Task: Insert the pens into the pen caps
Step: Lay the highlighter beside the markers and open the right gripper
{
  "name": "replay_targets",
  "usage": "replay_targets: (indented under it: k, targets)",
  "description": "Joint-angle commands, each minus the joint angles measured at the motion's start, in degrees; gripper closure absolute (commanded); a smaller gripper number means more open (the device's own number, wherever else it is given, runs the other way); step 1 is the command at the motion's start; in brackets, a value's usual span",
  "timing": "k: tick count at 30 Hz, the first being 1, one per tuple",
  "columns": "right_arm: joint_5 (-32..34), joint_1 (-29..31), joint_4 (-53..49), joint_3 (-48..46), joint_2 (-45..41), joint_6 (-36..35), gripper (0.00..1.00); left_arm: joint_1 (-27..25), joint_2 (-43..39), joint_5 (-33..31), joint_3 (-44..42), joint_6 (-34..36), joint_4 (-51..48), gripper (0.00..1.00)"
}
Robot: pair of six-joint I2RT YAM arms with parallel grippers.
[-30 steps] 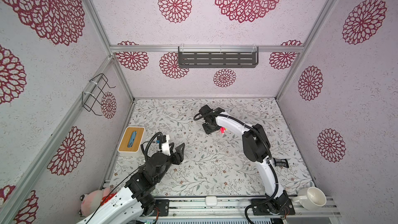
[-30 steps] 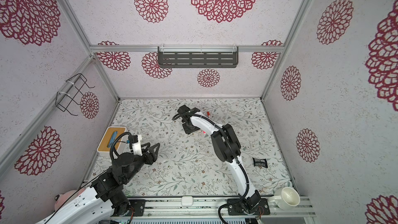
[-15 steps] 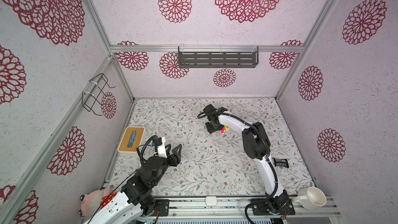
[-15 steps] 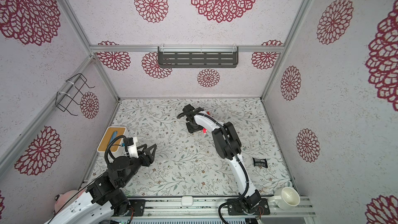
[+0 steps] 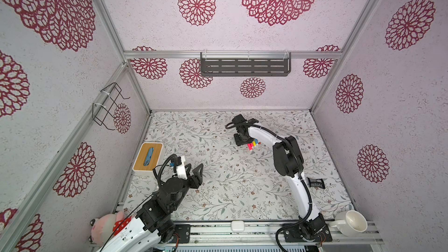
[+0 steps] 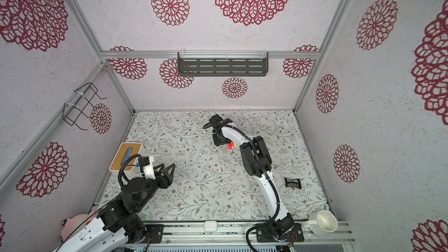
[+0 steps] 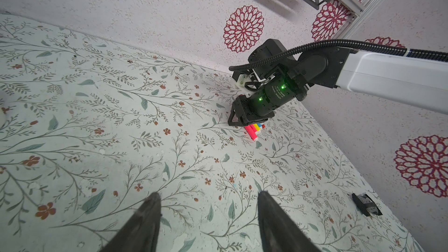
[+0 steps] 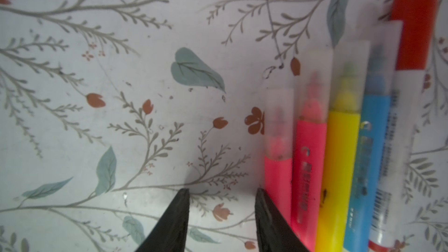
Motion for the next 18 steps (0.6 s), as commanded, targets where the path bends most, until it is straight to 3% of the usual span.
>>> replay_targets:
  k: [1,10,15,18]
  targets:
    - [1.6,-0.1,-2.5,1.7,0.2,1.2,0.54,-0.2,-0.8,-0.9,0.5,-0.5,-0.2,0.35]
    - [1.1,0.8,-2.0,0.2,-7.8,0.9,0.53,-0.1,-1.3,-2.2,1.4,0.7,-1.4,0.34]
    - [-2.9,1.6,9.6,-12.3,-22.8,-0.1,0.50,-0.2,-1.1,-7.7,4.2,2.6,-3.4,0.33]
    - [-1.5,1.5,17.1,-21.9,-32.6,0.0,0.49,-0.1,-0.5,-12.6,5.9,4.6,-4.0,0.32]
